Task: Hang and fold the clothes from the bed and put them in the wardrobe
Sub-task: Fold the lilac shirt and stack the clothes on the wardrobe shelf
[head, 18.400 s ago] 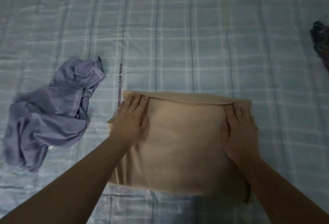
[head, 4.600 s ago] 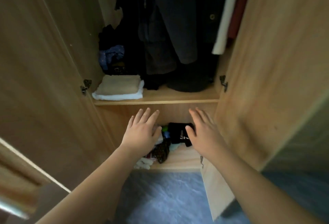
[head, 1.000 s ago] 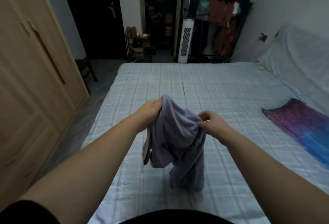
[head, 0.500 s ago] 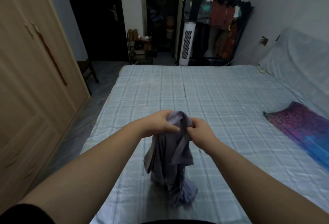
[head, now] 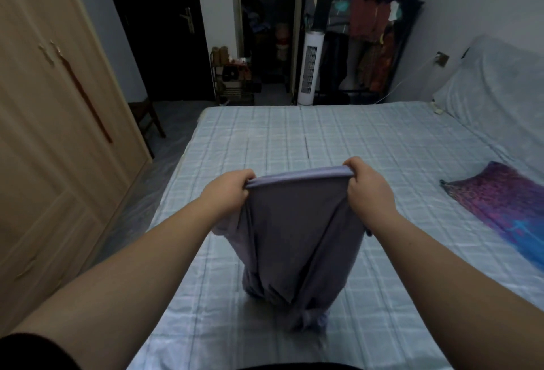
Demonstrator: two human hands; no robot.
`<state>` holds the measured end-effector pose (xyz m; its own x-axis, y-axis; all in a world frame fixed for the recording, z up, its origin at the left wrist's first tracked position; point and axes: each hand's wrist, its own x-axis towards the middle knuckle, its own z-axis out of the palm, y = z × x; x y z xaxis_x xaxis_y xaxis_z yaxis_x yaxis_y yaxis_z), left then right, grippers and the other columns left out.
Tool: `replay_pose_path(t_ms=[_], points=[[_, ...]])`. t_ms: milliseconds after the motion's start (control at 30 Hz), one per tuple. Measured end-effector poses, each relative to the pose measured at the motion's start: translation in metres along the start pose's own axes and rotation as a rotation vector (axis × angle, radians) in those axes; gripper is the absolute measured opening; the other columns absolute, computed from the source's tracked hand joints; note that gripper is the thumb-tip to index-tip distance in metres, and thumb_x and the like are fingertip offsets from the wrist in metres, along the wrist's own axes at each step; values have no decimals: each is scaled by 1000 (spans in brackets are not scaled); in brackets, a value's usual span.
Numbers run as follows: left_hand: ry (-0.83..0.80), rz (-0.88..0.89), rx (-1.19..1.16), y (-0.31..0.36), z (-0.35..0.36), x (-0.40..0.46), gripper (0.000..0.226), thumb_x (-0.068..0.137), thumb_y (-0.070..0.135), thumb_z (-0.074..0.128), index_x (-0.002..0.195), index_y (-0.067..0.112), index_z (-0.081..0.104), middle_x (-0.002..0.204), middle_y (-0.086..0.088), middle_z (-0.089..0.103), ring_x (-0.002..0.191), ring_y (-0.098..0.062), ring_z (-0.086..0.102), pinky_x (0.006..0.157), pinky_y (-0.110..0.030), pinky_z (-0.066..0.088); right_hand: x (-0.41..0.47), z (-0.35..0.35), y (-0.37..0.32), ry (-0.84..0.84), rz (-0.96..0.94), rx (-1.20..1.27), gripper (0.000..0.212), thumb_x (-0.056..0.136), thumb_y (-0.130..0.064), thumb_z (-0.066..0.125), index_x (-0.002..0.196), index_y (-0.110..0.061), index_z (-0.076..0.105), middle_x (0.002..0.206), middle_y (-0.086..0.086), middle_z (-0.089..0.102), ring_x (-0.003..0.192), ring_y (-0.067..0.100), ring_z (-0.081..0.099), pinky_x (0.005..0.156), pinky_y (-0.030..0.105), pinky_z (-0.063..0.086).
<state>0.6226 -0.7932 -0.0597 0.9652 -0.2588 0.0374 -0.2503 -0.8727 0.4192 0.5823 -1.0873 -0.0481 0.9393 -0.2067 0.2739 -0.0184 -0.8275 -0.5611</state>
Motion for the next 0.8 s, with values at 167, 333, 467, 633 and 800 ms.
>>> replay_pose_path(t_ms=[167,333,467,633,800], points=[[82,-23,88,-8,12,8,17,84,12,48,93,25,54,94,3,58,87,-28,59,71,-39,47,13,-18,29,122,18,-169,28,87,-14,39,108,-29,52,92,3,60,84,33,58,68,36,34],[182,-117,88,-10,9,22,25,81,10,50,98,27,55,98,-10,65,91,-35,62,73,-42,50,43,-43,73,117,108,-318,14,90,-29,50,99,-19,56,101,17,66,93,39,62,69,39,40],[318,-111,152,2,-7,54,34,80,6,45,102,29,56,106,-9,64,95,-35,61,72,-41,47,68,-48,93,85,78,-377,9,90,-22,48,95,-16,52,99,21,64,91,42,61,67,39,38],[277,-160,158,2,-13,101,35,78,4,43,101,26,57,104,-8,65,95,-34,60,70,-38,45,121,-35,106,77,6,-247,23,84,-5,40,99,-21,49,105,17,59,93,41,58,75,44,44],[149,-257,138,-7,12,127,32,74,5,44,95,25,58,102,-8,65,96,-33,60,76,-42,50,159,-6,137,-42,91,-156,27,83,-12,46,104,-19,61,106,19,66,95,39,61,72,38,42]])
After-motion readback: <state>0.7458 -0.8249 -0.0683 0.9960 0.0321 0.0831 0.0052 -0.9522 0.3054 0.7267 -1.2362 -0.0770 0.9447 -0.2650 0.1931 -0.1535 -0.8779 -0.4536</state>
